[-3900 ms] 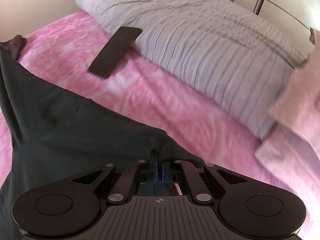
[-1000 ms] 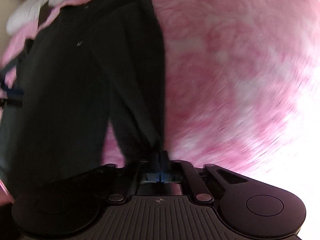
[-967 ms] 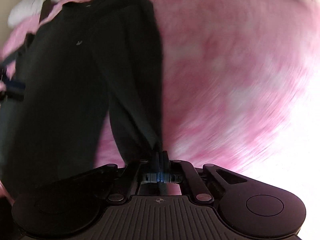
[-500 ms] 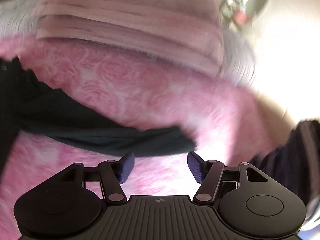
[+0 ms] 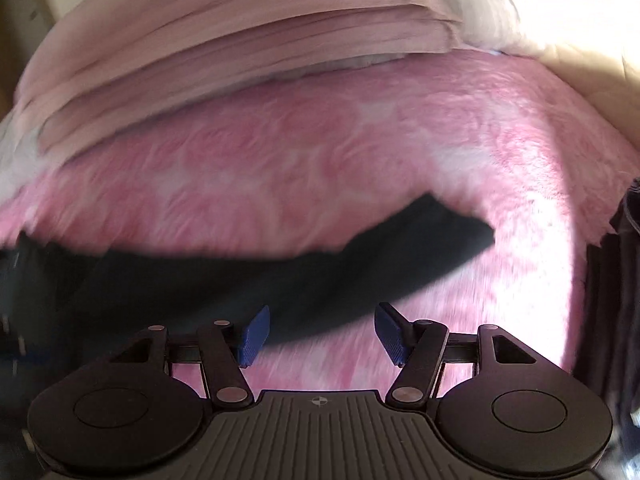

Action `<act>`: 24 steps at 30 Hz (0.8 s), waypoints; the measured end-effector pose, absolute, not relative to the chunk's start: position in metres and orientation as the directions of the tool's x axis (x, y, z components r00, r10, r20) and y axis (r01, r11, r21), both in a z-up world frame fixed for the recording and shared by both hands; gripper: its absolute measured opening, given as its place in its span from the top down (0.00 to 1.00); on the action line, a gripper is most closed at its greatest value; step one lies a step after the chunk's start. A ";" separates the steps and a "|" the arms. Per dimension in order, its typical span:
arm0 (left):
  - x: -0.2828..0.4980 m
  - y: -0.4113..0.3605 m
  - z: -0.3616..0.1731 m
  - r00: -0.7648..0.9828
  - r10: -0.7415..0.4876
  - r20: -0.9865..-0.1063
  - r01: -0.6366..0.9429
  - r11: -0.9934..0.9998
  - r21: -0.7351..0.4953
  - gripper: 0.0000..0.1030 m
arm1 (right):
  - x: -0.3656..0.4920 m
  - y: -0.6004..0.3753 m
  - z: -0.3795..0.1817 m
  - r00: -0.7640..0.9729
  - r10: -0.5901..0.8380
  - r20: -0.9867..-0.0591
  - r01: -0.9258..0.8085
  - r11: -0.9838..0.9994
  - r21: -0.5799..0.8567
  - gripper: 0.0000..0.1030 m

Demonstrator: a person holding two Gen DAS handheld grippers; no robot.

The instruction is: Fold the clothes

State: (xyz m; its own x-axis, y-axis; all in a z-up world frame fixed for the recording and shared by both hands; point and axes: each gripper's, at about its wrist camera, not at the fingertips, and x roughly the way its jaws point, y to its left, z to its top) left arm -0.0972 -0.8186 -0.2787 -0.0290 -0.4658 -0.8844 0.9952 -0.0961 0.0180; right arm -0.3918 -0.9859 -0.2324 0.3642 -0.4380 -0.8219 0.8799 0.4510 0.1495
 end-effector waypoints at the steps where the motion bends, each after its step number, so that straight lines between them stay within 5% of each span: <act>1: -0.098 -0.823 -0.283 -0.040 -0.445 -0.895 0.995 -0.097 0.003 0.69 | -0.390 -0.999 -0.236 0.355 -0.446 -0.822 0.893 0.421 0.158 0.40; 9: -0.108 -0.810 -0.296 -0.104 -0.369 -0.924 0.983 -0.178 -0.040 0.70 | -0.368 -1.049 -0.273 0.293 -0.381 -0.877 0.932 0.317 0.174 0.40; 11: -0.105 -0.807 -0.294 -0.108 -0.370 -0.923 0.984 -0.170 -0.047 0.70 | -0.369 -1.044 -0.275 0.273 -0.407 -0.872 0.933 0.332 0.137 0.57; 12: -0.104 -0.806 -0.293 -0.110 -0.370 -0.922 0.985 -0.167 -0.051 0.70 | -0.374 -1.041 -0.274 0.262 -0.419 -0.869 0.938 0.323 0.127 0.79; 15: -0.104 -0.804 -0.283 -0.113 -0.402 -0.909 0.983 -0.181 -0.042 0.70 | -0.400 -1.019 -0.269 0.241 -0.420 -0.875 0.956 0.257 0.140 0.92; 24: -0.096 -0.825 -0.276 -0.087 -0.484 -0.871 0.989 -0.148 -0.016 0.68 | -0.455 -0.956 -0.253 0.207 -0.422 -0.883 0.968 0.219 0.122 0.92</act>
State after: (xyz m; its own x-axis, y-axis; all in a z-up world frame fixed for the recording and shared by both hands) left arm -0.0956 -0.8246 -0.2758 -0.0867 -0.4845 -0.8705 0.9888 -0.1483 -0.0160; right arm -0.4551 -0.9559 -0.2533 0.2069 -0.4223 -0.8825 0.9680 0.2193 0.1220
